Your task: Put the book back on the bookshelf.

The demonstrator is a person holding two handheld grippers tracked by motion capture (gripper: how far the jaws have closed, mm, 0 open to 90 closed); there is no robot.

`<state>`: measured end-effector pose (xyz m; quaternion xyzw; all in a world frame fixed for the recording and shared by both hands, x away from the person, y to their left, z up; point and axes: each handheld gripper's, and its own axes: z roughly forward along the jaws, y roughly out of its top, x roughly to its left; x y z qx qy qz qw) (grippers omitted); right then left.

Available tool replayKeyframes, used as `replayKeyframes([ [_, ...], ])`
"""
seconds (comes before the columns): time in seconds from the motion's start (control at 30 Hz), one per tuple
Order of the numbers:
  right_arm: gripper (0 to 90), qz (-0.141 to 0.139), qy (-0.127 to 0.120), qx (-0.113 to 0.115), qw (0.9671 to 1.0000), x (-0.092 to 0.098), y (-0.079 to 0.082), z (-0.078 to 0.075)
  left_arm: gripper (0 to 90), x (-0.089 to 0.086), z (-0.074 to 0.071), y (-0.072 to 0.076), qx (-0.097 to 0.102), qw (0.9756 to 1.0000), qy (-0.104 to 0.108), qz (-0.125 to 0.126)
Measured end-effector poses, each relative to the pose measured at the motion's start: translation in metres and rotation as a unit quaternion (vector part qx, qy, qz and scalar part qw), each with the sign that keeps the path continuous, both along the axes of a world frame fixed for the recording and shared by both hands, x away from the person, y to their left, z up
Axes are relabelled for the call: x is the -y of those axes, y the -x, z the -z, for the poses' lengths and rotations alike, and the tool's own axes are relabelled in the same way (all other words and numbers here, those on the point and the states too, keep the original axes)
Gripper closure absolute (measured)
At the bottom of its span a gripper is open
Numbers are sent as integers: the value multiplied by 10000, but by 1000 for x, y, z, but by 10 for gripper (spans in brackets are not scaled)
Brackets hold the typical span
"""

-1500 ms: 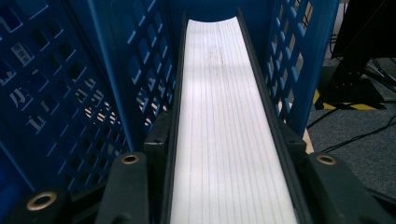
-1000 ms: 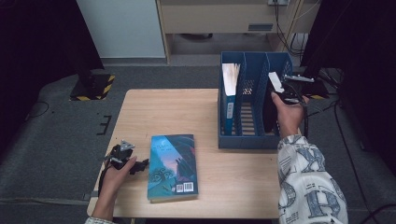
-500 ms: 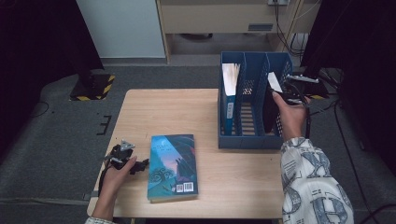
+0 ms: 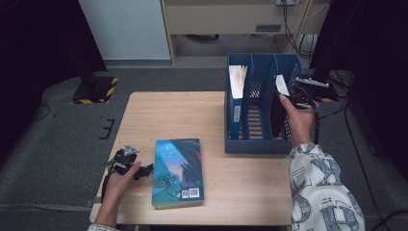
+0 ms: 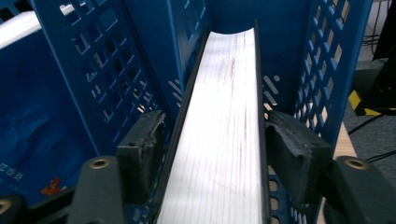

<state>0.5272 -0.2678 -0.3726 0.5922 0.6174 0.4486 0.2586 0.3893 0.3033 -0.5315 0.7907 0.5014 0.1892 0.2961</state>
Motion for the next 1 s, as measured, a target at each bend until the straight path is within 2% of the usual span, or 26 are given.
replayKeyframes([
  [0.27, 265, -31, -184, 12, 9998, 0, -3, 2, 27, 0, 0, 0, -4, 10000, 9, 1],
  [0.57, 193, -71, -268, 30, 9996, 1, -4, 3, 26, 0, 0, 0, -1, 10000, 25, -10],
  [1.0, 165, -60, -498, 88, 9987, 10, 4, 2, 26, 0, 0, 0, 2, 10000, 18, -12],
])
